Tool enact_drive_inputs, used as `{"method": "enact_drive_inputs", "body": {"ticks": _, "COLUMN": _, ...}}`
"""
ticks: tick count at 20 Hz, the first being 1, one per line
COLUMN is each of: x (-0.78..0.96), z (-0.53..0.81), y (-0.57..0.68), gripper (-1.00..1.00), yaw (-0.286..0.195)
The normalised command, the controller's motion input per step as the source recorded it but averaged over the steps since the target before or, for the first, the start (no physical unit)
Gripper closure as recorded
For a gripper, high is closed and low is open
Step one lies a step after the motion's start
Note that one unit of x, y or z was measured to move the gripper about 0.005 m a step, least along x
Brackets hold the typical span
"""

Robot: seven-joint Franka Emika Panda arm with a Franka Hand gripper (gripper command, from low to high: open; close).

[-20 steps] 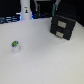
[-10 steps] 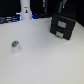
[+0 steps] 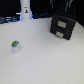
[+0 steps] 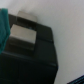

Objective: Open the kcup holder, insert the kcup into the holder, and close the kcup holder

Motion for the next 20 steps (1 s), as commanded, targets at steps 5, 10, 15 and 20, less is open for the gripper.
{"method": "enact_drive_inputs", "body": {"ticks": 5, "x": -0.35, "z": -0.23, "y": 0.57, "gripper": -1.0, "yaw": -0.191}}
{"method": "enact_drive_inputs", "body": {"ticks": 10, "x": -0.25, "z": -0.35, "y": 0.5, "gripper": -1.0, "yaw": -0.151}}
{"method": "enact_drive_inputs", "body": {"ticks": 15, "x": -0.16, "z": -0.41, "y": 0.42, "gripper": -1.0, "yaw": -0.121}}
{"method": "enact_drive_inputs", "body": {"ticks": 20, "x": -0.05, "z": -0.46, "y": 0.26, "gripper": -1.0, "yaw": -0.057}}
